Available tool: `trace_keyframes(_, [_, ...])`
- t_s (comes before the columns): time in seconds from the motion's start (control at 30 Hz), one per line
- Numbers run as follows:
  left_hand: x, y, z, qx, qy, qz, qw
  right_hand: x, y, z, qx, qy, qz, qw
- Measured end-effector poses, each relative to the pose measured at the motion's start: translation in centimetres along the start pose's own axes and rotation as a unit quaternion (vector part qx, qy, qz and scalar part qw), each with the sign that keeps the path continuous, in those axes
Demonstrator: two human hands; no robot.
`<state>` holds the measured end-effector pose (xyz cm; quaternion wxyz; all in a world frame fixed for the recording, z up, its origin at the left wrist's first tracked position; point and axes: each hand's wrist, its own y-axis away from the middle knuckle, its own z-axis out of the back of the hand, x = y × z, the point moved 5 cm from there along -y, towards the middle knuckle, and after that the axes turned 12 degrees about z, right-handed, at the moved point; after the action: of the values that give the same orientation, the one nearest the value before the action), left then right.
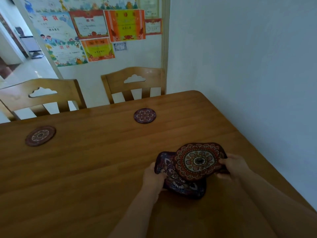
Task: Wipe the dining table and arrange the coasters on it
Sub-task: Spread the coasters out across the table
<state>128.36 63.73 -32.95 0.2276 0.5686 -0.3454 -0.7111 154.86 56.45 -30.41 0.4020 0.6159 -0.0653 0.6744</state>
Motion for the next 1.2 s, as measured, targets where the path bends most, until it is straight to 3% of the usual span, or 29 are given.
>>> trace_keyframes(0.1, [-0.2,-0.4,3.2,-0.034,-0.013,-0.018,0.999,0.5,0.4,-1.3,-0.016,-0.038,0.0,0.999])
trace_keyframes(0.37, [1.3,-0.4,16.9,-0.131,0.143,-0.001,0.981,1.5,1.8,-10.9,0.0,-0.172,-0.035,0.984])
trace_keyframes(0.57, [3.2,-0.6,23.8,-0.179,0.196,-0.001,0.964,0.6,3.1,-18.0,-0.007,-0.186,-0.073,0.98])
trace_keyframes(0.77, [4.4,-1.1,26.3,-0.188,0.228,-0.009,0.955,-0.5,3.5,-19.5,-0.048,-0.094,-0.073,0.992])
trace_keyframes(0.83, [4.5,-1.2,26.6,-0.18,0.242,-0.013,0.953,-0.5,3.4,-18.7,-0.079,0.035,-0.031,0.996])
trace_keyframes(0.93, [4.3,-1.1,26.8,-0.166,0.268,-0.014,0.949,1.0,4.4,-18.2,-0.118,0.302,0.124,0.938])
trace_keyframes(0.97, [4.3,-1.1,27.1,-0.159,0.278,-0.013,0.947,1.9,5.3,-19.5,-0.101,0.309,0.181,0.928])
trace_keyframes(1.03, [4.0,-1.3,27.2,-0.144,0.283,-0.011,0.948,3.3,7.2,-23.3,0.006,0.245,0.219,0.945])
trace_keyframes(1.13, [3.6,-1.8,27.8,-0.125,0.293,-0.014,0.948,3.5,10.6,-30.5,0.2,0.177,0.081,0.96])
trace_keyframes(1.2, [3.3,-2.2,28.5,-0.117,0.303,-0.016,0.945,2.8,11.9,-33.7,0.244,0.154,0.009,0.957])
